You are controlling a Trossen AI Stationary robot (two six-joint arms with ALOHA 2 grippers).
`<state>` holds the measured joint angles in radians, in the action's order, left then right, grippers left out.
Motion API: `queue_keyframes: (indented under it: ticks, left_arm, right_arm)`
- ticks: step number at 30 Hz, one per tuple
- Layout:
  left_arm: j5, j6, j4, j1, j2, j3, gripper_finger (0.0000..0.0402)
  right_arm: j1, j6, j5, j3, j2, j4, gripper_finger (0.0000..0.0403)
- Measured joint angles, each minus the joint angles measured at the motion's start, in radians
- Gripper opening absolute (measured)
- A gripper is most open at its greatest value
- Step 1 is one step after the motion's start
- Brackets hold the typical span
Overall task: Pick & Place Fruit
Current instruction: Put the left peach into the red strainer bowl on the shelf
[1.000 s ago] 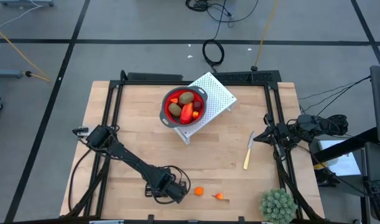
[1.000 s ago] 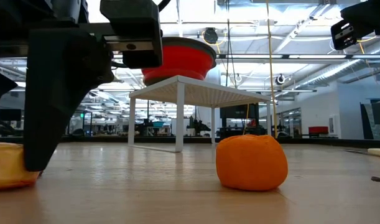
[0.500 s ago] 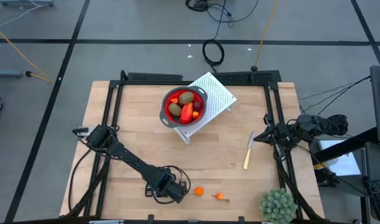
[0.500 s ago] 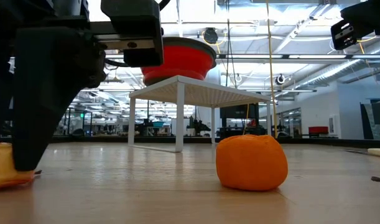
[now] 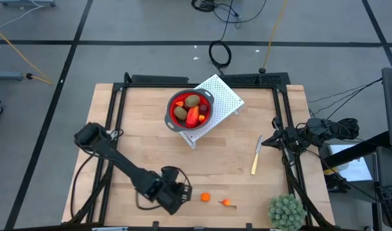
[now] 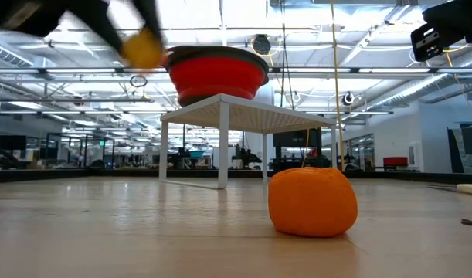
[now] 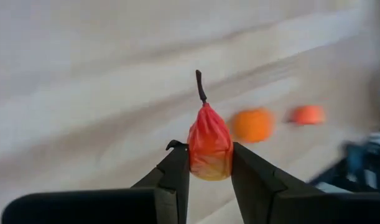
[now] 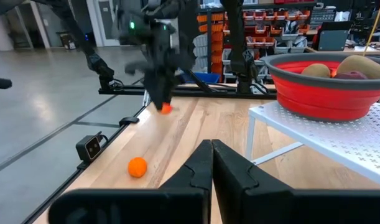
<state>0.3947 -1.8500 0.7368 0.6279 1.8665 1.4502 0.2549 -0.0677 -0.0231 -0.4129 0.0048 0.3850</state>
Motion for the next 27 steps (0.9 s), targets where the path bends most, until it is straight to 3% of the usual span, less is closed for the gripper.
queue_keyframes:
  ticks: [5,12,21,27]
  left_arm:
    - [0.205,0.289,-0.087,0.040,-0.073,0.000,0.0095]
    - [0.307,0.778,-0.417,0.066,-0.105,0.000,0.0095]
    - [0.254,1.396,-0.975,0.070,-0.103,0.000,0.0095]
    - [0.112,1.781,-1.315,0.073,-0.103,0.000,0.0095]
  right_arm:
    - [0.000,0.000,-0.001,0.000,0.000,0.000,0.0000]
    - [0.000,0.006,-0.001,0.000,0.000,0.000,0.0000]
    - [0.000,0.008,-0.001,0.000,0.000,0.000,0.0000]
    - [0.000,0.008,-0.001,0.000,0.000,0.000,0.0000]
